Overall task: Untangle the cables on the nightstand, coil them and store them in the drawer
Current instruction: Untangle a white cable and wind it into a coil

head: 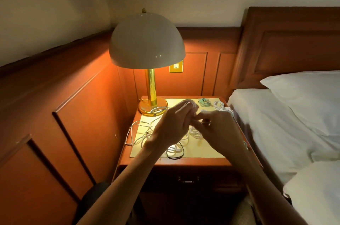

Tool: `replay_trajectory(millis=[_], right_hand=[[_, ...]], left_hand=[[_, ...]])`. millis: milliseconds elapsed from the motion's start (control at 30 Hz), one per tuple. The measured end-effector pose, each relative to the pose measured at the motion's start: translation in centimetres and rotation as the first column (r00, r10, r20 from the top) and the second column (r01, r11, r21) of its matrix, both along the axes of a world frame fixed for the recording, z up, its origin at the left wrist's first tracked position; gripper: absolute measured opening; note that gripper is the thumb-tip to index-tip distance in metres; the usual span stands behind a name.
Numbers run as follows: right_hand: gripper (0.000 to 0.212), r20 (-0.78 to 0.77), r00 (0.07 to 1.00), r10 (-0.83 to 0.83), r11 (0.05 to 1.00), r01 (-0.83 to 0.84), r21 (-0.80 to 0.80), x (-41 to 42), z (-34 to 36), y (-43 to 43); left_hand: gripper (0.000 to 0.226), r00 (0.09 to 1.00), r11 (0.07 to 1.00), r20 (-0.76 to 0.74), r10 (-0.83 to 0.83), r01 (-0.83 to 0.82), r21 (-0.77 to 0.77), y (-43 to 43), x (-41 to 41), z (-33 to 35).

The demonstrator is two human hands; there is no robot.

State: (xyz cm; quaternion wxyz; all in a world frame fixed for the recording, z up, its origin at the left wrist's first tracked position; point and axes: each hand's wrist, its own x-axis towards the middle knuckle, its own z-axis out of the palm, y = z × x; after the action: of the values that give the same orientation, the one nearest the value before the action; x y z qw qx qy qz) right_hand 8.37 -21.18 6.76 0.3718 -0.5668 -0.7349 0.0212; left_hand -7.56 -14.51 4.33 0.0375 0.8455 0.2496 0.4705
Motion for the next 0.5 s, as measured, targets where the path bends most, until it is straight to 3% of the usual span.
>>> replay_trajectory(millis=[100,200,300,400,500], right_hand=[[0.021,-0.003,1.000,0.016,1.000,-0.016,-0.018,1.0,0.7,0.0],[0.035,-0.048,0.997,0.060,0.998,-0.060,0.004,1.8,0.3,0.4],[0.045,-0.126,0.973,0.191,0.980,-0.196,-0.029,2.3,0.3,0.6],[0.033,-0.245,0.928,0.282,0.954,-0.297,-0.028,2.1,0.3,0.4],[0.025,-0.354,0.895,0.272,0.958,-0.286,0.014,1.6,-0.2,0.1]], left_hand=[[0.020,0.992,0.998,-0.115,0.046,-0.050,-0.028,-0.1,-0.9,-0.3],[0.029,0.987,0.986,-0.137,-0.085,0.064,-0.154,-0.5,-1.1,0.1],[0.036,0.976,0.920,0.042,-0.215,0.217,-0.326,-1.6,-0.9,0.4],[0.038,0.953,0.804,0.194,-0.234,0.302,-0.512,-2.5,-0.6,0.3],[0.037,0.930,0.734,0.303,-0.206,0.352,-0.581,-2.9,-0.2,0.5]])
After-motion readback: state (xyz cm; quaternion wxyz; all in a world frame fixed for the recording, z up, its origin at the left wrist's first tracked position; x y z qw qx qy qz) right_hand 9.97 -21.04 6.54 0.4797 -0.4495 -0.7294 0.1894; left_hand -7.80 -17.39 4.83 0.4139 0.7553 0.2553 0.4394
